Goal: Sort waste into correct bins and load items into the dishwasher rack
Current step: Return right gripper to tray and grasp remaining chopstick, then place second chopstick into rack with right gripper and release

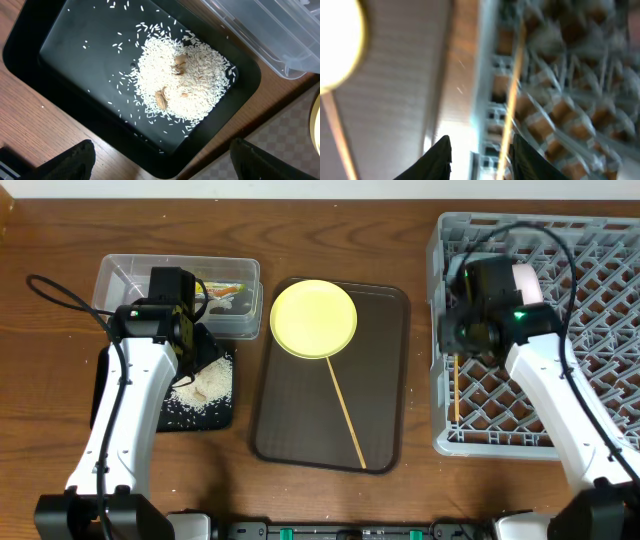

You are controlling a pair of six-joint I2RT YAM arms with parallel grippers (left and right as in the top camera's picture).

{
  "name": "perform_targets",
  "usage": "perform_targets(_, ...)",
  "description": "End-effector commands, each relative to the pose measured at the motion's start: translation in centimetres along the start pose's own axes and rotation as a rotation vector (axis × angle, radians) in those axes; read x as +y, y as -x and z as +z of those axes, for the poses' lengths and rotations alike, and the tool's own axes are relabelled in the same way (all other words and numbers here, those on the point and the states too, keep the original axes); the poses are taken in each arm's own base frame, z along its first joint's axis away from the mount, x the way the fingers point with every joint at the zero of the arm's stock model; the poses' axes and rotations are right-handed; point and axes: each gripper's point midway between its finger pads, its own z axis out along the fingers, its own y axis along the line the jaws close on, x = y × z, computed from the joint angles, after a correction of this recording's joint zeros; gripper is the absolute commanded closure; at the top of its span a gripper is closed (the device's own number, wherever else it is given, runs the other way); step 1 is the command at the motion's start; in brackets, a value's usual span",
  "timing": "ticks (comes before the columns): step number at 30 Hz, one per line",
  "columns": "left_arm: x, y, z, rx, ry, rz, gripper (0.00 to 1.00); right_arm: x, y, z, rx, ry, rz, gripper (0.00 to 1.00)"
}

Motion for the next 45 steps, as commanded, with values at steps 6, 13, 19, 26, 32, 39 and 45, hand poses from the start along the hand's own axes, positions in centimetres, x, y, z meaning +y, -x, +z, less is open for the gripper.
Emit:
perform_targets(6, 0.0, 0.4, -0.1, -0.006, 0.0, -0.001, 0.11, 9.6, -1.6, -0.7, 0.008, 0.231, -0.23, 0.52)
perform_targets(13, 0.0, 0.4, -0.1, -0.006, 0.0, -0.001, 0.11, 15.0, -7.2, 2.8, 0.171, 0.267, -0.391, 0.48)
perform_targets(19, 0.1, 0.3, -0.1, -0.006, 0.001, 0.0, 0.11, 17.7, -11.6, 5.8, 0.295, 0.244, -0.477, 0.47)
perform_targets(26, 0.1, 0.3, -0.1, -0.006, 0.001, 0.0, 0.11, 17.3, -15.0, 9.4, 0.404, 0.113, -0.435, 0.5)
perform_targets(32, 0.1, 0.3, -0.1, -0.006, 0.001, 0.0, 0.11, 16.8, -16.6, 11.0, 0.464, 0.071, -0.391, 0.66)
perform_targets(39, 0.1, 0.3, -0.1, -0.005, 0.001, 0.0, 0.11, 16.5, -16.5, 10.9, 0.474, 0.062, -0.379, 0.97)
perform_targets(45, 0.1, 0.3, -0.1, -0.005, 0.001, 0.0, 0.11, 14.9, -13.4, 9.2, 0.444, 0.058, -0.303, 0.99)
